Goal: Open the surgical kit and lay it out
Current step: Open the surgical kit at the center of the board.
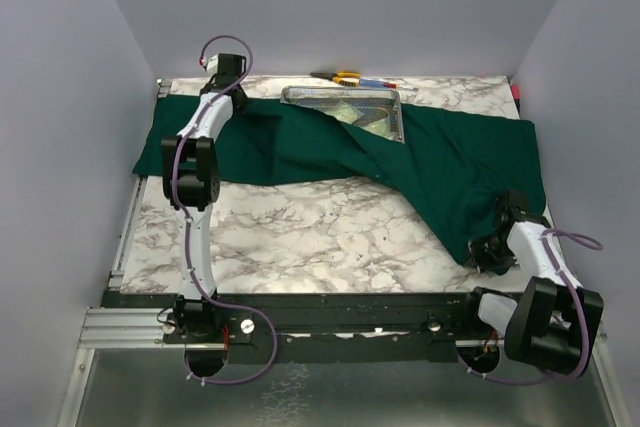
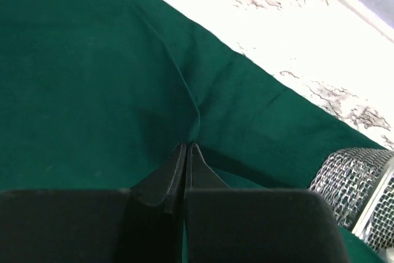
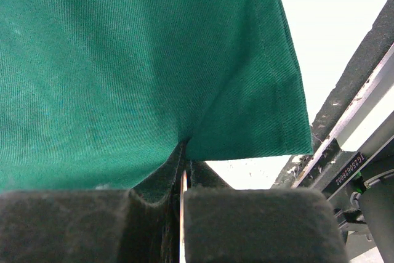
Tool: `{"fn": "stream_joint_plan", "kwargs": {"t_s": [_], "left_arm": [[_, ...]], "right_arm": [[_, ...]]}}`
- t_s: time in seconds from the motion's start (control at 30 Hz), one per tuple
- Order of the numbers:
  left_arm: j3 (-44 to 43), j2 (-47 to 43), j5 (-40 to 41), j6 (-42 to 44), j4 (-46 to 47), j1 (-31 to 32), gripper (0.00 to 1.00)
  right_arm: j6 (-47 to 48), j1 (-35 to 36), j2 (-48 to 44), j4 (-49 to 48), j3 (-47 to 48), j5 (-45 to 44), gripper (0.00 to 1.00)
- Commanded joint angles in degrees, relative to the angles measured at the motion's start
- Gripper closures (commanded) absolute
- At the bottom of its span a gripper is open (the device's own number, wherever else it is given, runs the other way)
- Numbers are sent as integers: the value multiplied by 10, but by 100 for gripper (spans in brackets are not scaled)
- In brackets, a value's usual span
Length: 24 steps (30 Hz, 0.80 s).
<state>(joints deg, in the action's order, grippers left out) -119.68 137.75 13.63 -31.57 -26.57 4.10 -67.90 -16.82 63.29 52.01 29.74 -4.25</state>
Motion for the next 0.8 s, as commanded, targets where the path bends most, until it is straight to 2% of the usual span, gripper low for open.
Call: {"fn": "stream_joint_plan", "kwargs": {"t_s": [0.0, 0.23, 0.43, 0.6, 0.7, 0.77], "left_arm": [[81, -104, 47, -8, -8, -14, 100], [272, -229, 66, -43, -8, -30, 100], [459, -364, 135, -96, -15, -35, 100], [567, -444, 117, -133, -17, -36, 100], [592, -457, 74, -132, -10, -54, 100], [593, -454, 48, -124, -2, -71, 74]], "right_arm": [[-6, 0, 10, -20, 4, -28, 100], [-2, 0, 33, -35, 3, -23, 100], [5, 0, 63, -44, 17, -28, 100], [13, 0, 86, -50, 26, -29, 100], [16, 0, 96, -53, 26, -28, 100], [18, 0, 101, -56, 26, -25, 100]]}}
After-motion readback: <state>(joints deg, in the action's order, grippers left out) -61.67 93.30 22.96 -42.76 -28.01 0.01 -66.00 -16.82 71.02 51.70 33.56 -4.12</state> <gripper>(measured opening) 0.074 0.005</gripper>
